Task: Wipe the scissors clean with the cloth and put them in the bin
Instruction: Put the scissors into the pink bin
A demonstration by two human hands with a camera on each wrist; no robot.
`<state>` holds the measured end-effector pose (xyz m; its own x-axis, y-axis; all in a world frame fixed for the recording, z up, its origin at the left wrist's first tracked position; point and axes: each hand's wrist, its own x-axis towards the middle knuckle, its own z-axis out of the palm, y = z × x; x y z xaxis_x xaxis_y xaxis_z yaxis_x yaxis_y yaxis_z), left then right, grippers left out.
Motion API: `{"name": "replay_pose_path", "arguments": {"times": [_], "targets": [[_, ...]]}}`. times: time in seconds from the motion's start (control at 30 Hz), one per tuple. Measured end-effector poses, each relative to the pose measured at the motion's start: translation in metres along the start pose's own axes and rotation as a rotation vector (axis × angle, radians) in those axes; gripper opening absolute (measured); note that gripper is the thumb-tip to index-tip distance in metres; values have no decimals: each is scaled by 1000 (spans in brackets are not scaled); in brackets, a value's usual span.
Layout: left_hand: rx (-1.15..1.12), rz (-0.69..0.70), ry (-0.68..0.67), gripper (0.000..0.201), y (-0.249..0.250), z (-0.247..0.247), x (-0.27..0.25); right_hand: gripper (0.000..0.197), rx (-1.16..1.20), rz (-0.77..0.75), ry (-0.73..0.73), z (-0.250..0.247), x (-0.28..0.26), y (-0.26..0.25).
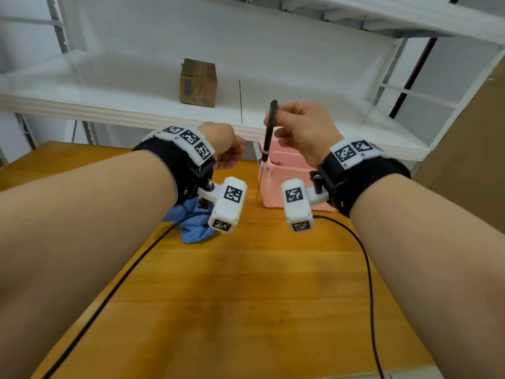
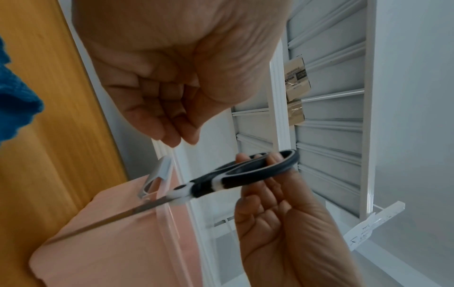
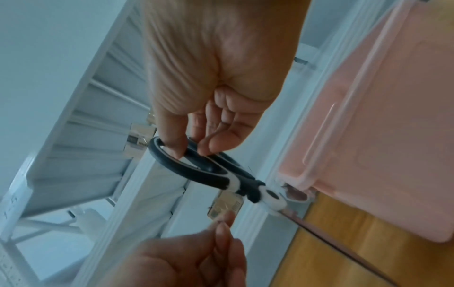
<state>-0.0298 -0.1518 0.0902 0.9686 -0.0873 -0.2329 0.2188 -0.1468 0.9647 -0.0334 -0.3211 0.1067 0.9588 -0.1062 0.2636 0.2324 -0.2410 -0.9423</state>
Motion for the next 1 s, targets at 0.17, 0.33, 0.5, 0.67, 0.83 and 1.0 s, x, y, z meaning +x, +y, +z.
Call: {"name": "replay_pose_path", "arguments": {"times": [0.17,0.33,0.5,0.67,0.83,1.0], "targets": [[2,-3,9,31,2,2,-2,20,95,-63,176,-9,11,-9],[30,-7,-5,29,-2,7,0,20,184,-71,313,-18,19,-5],[34,-7,1,26,-1,10,5,21,188,-85,424,-28,28,-3],[30,-8,7,26,2,14,13,18,-21,-114,485,-31,34,-4],[33,-19,3,25,3,20,21,22,-532,-86,276,-26,43,19],[50,-20,-29,28,0,27,32,25,-797,-55,158,-27,44,45]]}}
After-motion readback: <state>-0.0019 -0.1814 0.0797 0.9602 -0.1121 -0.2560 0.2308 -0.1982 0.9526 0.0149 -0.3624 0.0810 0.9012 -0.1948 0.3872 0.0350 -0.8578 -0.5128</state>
